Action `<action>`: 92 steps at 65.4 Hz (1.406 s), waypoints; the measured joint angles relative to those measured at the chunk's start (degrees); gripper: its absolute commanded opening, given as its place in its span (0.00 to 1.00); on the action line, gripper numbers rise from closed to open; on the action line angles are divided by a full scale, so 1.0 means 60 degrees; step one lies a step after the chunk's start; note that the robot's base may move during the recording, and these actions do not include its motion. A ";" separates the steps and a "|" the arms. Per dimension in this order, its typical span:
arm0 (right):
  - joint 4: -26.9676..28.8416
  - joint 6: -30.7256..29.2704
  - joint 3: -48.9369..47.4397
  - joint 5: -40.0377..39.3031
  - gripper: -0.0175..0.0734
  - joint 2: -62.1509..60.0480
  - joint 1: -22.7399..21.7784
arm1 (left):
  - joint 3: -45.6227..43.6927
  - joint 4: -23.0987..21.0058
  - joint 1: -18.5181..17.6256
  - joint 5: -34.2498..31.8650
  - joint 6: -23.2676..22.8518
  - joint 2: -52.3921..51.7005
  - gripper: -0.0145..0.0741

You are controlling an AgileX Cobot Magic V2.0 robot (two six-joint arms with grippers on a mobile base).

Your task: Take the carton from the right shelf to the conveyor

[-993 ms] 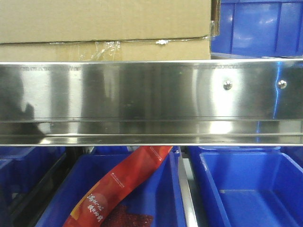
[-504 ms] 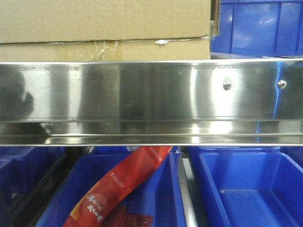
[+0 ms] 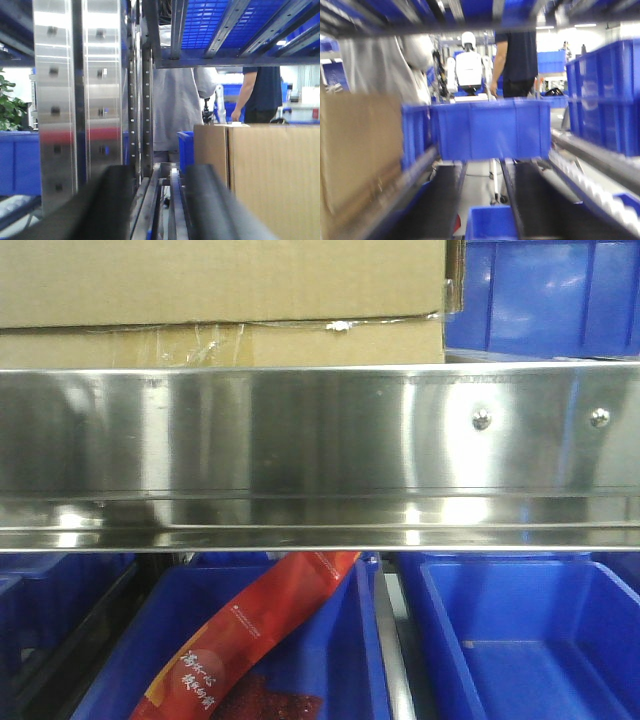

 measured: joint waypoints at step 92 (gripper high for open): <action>-0.0780 0.1293 -1.9261 1.0098 0.76 1.6411 0.3580 | -1.5788 0.0360 -0.1902 1.1061 -0.0023 1.3907 0.65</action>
